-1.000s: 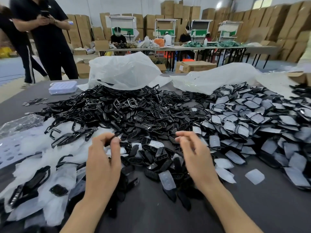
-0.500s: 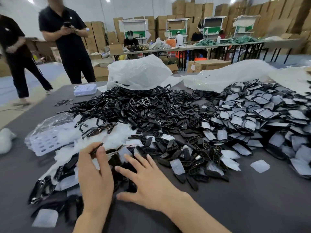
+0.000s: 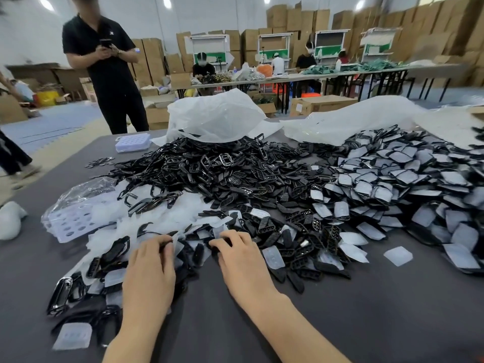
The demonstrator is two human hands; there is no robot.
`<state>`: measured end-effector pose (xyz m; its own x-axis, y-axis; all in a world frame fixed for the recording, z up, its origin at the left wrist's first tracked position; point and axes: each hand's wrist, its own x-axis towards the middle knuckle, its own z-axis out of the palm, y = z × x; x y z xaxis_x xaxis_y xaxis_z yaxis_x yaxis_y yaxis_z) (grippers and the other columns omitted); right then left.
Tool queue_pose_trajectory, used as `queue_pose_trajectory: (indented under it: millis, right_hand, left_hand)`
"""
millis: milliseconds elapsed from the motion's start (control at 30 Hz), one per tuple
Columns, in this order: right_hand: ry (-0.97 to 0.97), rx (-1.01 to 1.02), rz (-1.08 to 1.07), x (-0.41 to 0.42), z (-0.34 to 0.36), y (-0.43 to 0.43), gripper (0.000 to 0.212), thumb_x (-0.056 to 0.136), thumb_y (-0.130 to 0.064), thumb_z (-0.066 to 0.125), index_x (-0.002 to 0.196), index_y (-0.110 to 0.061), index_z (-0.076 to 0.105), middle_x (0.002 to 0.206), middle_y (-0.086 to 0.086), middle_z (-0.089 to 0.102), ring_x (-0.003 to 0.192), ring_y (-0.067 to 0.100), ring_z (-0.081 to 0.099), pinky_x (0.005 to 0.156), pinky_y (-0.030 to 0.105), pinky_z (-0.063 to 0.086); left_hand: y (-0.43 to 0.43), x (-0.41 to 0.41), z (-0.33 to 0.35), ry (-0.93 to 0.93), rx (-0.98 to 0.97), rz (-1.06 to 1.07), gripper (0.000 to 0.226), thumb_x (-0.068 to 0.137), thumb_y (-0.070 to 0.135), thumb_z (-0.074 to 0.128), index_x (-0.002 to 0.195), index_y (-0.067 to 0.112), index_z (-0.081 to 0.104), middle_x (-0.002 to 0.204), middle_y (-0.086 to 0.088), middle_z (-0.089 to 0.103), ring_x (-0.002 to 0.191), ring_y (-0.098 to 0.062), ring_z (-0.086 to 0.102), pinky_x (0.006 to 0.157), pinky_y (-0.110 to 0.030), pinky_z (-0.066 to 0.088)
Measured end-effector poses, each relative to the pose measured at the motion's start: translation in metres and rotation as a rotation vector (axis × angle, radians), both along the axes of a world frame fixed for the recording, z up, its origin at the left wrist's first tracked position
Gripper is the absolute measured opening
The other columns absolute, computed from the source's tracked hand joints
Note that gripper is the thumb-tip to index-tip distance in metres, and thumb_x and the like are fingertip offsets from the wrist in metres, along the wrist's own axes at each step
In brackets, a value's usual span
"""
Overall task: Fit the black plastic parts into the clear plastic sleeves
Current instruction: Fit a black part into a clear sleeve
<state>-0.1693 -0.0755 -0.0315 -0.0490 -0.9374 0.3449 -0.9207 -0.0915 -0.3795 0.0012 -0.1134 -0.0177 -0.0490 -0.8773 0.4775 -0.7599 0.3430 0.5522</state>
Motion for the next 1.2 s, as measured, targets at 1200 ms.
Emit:
queue_pose_trajectory:
  millis: [1200]
  right_hand:
    - [-0.326,0.045,-0.180,-0.074,0.035,-0.195,0.048,0.107,-0.036,0.040,0.154,-0.027,0.037,0.150,0.000,0.046,0.133,0.021,0.044,0.115,0.039,0.031]
  left_hand:
    - [-0.352,-0.032,0.085,-0.006,0.462,-0.115,0.033,0.101,0.039,0.050,0.126,0.020,0.062,0.126,0.000,0.057,0.113,-0.020,0.050,0.104,-0.036,0.037]
